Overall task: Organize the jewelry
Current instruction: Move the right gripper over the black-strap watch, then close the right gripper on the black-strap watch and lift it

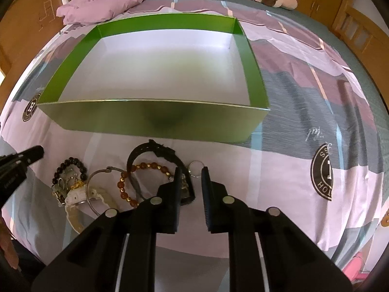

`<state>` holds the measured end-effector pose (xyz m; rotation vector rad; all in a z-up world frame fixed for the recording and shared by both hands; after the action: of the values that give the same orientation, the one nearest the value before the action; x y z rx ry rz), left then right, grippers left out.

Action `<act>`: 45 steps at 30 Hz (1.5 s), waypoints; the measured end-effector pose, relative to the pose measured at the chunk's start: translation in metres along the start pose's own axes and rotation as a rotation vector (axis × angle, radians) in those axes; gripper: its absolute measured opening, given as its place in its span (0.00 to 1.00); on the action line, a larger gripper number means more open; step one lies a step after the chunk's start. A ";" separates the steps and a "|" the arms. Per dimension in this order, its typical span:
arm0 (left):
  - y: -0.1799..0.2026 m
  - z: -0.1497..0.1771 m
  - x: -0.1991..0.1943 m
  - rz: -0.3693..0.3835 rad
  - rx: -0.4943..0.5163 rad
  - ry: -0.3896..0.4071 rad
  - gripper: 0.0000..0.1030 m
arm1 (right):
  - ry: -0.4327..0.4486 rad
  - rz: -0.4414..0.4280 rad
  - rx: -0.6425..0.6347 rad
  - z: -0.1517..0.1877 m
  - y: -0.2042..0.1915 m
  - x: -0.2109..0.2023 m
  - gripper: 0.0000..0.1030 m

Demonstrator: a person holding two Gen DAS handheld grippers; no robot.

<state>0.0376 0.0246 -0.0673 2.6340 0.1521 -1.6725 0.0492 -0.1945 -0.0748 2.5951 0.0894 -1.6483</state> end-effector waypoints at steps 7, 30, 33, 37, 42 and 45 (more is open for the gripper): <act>0.033 0.012 -0.011 0.079 0.117 -0.018 0.05 | 0.005 0.007 0.029 -0.004 0.015 -0.003 0.15; 0.015 0.011 0.009 0.008 0.053 -0.050 0.00 | -0.019 0.021 0.020 0.001 0.006 0.006 0.15; 0.008 0.007 0.004 -0.007 0.037 -0.024 0.00 | -0.018 0.021 0.020 0.001 0.006 0.006 0.15; 0.005 0.005 0.000 -0.017 0.034 -0.010 0.00 | -0.019 0.021 0.019 0.001 0.005 0.007 0.15; 0.006 0.004 -0.002 -0.021 0.036 -0.005 0.00 | -0.022 0.022 0.012 0.002 0.002 0.008 0.15; 0.006 0.005 -0.001 -0.023 0.039 -0.007 0.00 | -0.021 0.022 0.012 0.002 0.002 0.008 0.15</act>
<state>0.0330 0.0182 -0.0692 2.6644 0.1522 -1.7090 0.0507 -0.1966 -0.0827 2.5774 0.0493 -1.6731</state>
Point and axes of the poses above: each gripper's, at about its wrist camera, not at the fingertips, and x roughly the way its jaws point, y to its right, z to its underside, the point moved 2 cm from there along x, roughly the way its jaws point
